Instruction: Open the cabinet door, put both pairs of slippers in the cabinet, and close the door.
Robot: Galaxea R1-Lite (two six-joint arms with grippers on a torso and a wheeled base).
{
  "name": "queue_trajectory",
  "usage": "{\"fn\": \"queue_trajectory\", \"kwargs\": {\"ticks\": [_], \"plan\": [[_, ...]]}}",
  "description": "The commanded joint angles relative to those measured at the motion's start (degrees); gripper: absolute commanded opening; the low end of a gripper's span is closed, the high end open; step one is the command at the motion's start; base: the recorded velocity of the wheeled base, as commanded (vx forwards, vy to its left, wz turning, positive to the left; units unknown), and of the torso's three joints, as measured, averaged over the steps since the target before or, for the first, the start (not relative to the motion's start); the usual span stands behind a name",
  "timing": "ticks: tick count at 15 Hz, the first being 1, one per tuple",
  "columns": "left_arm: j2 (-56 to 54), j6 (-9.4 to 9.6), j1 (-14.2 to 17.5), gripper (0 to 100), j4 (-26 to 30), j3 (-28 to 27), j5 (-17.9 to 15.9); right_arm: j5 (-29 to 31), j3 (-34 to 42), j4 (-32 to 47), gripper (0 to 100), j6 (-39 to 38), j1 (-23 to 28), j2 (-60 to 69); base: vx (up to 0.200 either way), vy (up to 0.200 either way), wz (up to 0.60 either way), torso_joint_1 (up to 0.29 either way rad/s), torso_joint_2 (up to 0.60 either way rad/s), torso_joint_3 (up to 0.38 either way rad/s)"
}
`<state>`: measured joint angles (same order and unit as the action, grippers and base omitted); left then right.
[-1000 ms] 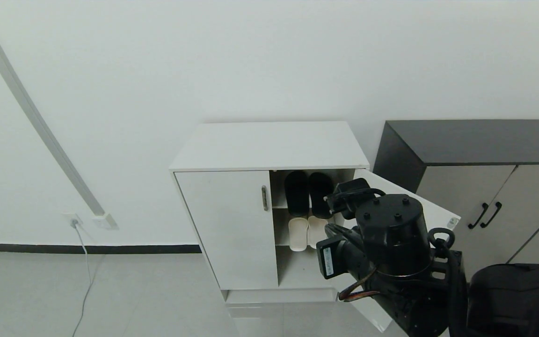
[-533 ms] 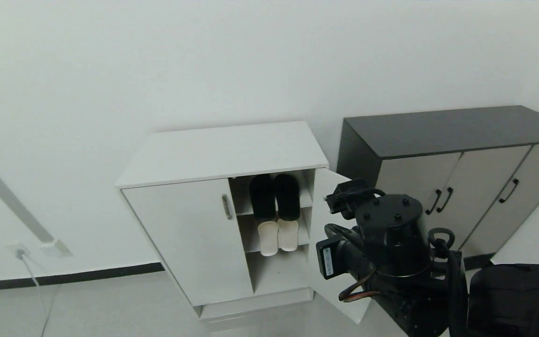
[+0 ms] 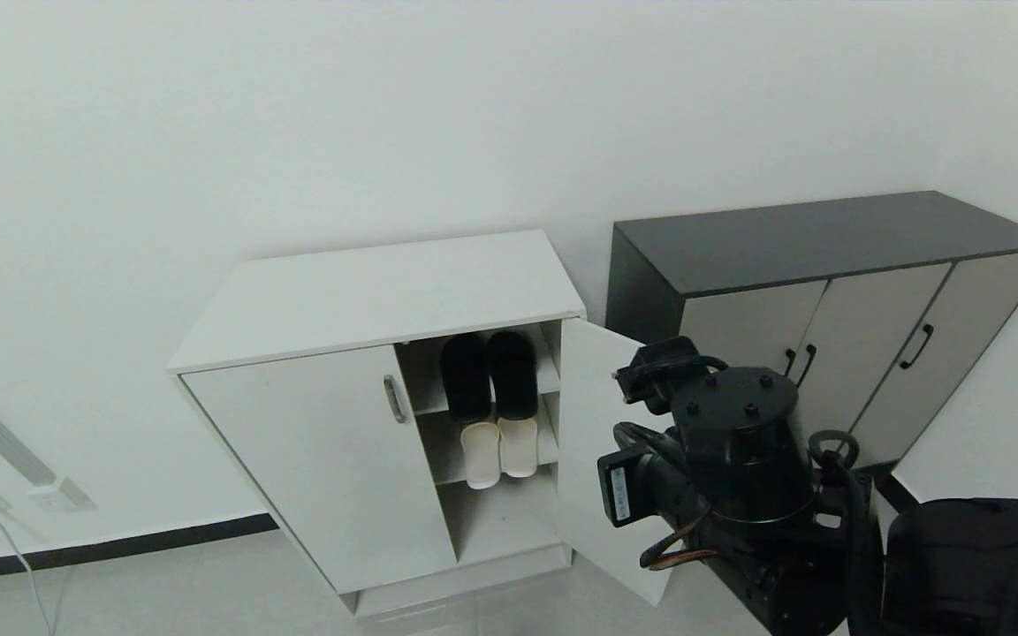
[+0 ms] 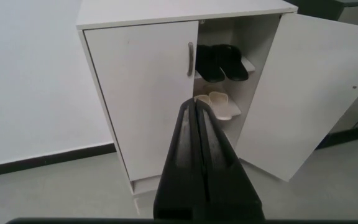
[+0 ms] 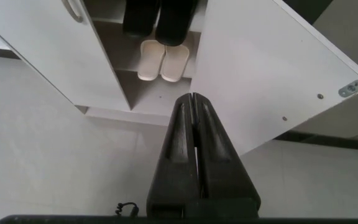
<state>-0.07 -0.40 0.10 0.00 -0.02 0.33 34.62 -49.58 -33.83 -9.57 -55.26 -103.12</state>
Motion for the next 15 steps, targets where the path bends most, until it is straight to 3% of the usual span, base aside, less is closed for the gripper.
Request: {"fn": "queue_trajectory", "kwargs": {"ticks": [1, 8, 11, 15], "plan": [[0.07, -0.04, -0.01, 0, 0.0, 0.02, 0.02, 0.01, 0.01, -0.01, 0, -0.01, -0.02, -0.24, 0.0, 0.0, 0.0, 0.0, 0.0, 0.0], [0.07, -0.04, -0.01, 0, 0.0, 0.02, 0.02, 0.01, 0.27, -0.01, 0, 0.08, -0.11, -0.24, -0.171, 0.0, 0.0, -0.002, 0.0, -0.001], [0.07, 0.05, -0.01, 0, 0.0, -0.06, -0.07, 0.01, 0.18, -0.1, 0, 0.08, 0.15, -0.24, 0.0, 0.0, 0.0, 0.0, 0.0, 0.0], [0.07, 0.14, -0.01, 0, 0.0, -0.06, -0.07, -0.17, -4.39, 0.17, 0, 1.04, 7.71, -3.14, 0.0, 0.0, 0.0, 0.0, 0.0, 0.0]]}}
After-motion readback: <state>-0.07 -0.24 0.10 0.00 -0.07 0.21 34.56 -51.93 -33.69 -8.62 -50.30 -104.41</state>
